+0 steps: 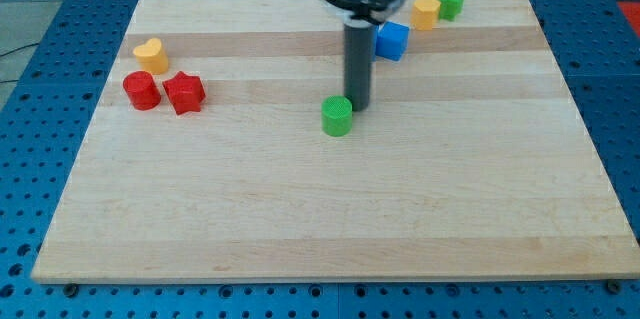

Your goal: Separate the blue blocks

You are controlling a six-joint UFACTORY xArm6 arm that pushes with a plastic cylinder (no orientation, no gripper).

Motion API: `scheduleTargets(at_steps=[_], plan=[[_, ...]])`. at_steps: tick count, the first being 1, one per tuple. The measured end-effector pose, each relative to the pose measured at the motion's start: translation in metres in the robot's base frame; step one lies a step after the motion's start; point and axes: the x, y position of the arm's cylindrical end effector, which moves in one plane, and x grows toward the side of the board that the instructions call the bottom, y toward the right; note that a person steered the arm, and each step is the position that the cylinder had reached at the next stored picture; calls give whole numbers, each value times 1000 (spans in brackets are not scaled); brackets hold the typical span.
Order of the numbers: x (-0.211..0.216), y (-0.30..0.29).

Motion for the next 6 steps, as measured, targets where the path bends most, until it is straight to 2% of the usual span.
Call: scheduleTargets(at_steps=[1, 2, 3, 4, 6], plan=[[21, 4], [23, -76], [-3, -166], [-14, -132], [-101, -30]])
